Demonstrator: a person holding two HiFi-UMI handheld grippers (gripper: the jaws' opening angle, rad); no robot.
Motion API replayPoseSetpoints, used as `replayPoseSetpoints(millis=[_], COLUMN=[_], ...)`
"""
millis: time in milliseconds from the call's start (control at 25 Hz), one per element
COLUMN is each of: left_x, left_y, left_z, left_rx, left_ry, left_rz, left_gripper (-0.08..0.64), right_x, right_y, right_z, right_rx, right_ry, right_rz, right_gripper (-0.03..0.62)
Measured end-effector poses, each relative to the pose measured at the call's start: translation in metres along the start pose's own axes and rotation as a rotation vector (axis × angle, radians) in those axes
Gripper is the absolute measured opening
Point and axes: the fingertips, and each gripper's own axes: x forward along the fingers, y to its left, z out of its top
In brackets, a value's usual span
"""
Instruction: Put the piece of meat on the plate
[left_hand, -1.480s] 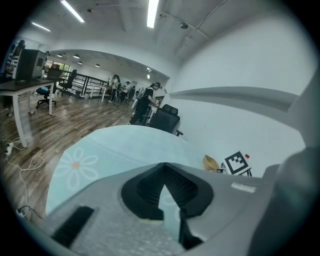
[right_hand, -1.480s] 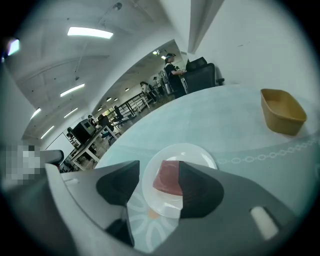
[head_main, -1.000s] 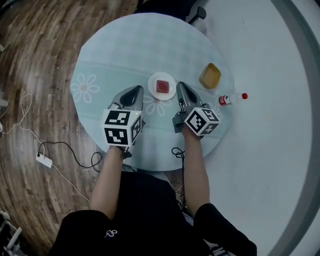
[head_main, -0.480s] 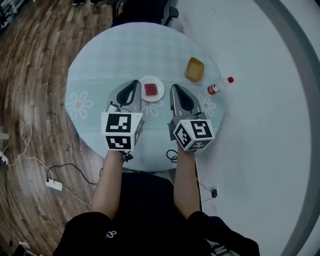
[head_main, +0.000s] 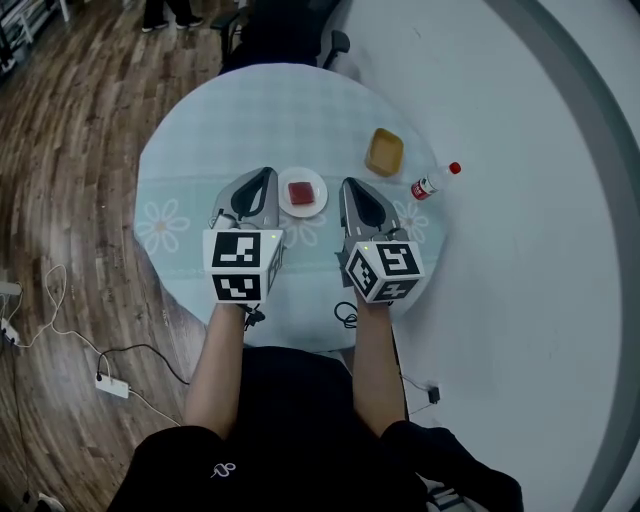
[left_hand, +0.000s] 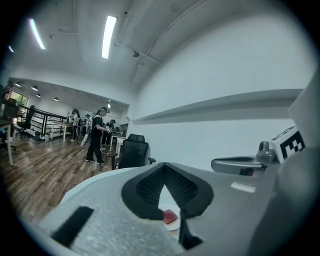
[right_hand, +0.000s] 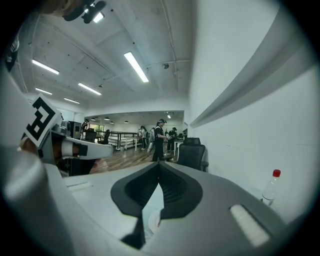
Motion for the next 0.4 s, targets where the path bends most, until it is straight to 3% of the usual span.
replayPoseSetpoints(millis=[400], left_x=[0.015], left_y=[-0.004], left_z=[-0.004], left_rx=[0.006], left_ry=[0.014], left_rz=[-0.024], left_gripper=[-0.006], right_x=[0.007], right_y=[-0.001], right_z=[-0.005], right_rx=[-0.025], right_ry=[0.036], right_rz=[0.006], right_gripper=[0.011])
